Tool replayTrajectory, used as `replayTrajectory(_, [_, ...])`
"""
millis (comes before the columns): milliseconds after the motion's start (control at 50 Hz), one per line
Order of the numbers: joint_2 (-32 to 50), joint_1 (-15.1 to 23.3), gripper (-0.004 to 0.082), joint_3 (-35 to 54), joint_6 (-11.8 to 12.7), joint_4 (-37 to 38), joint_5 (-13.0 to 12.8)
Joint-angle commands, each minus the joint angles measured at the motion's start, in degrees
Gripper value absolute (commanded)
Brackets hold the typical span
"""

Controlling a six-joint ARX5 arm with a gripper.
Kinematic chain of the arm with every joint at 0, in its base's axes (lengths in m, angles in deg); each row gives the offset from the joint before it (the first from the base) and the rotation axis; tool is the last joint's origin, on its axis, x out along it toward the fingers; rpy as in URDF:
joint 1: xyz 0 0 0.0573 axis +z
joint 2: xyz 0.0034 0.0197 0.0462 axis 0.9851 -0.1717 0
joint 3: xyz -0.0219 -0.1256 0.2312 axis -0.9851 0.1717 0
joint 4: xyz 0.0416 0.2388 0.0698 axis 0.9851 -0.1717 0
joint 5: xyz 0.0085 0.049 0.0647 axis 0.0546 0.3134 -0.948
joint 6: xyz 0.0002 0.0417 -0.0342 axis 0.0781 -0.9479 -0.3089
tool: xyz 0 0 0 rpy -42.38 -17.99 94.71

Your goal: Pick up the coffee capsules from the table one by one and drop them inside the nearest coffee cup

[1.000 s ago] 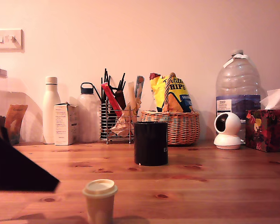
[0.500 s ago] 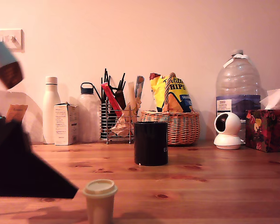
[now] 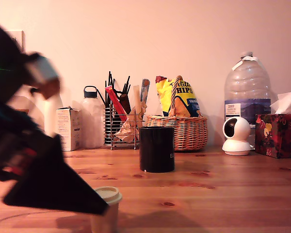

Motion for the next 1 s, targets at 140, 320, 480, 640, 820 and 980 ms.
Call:
replayTrajectory(140, [-3.76, -0.15, 0.0538, -2.12, -1.33, -2.03, 0.39])
replayTrajectory(320, [-4.39, -0.15, 0.0537, -2.97, -2.34, -3.15, 0.39])
replayTrajectory(480, [-4.39, -0.15, 0.0532, -2.99, -2.75, -3.15, 0.44])
replayTrajectory(640, [-4.37, -0.15, 0.0415, -2.99, -3.87, -2.86, 0.68])
replayTrajectory(820, [-4.39, -0.15, 0.0209, -3.04, -4.28, -2.82, 0.70])
replayTrajectory(980, [-4.37, -0.15, 0.0157, -3.06, -5.33, -2.80, 1.16])
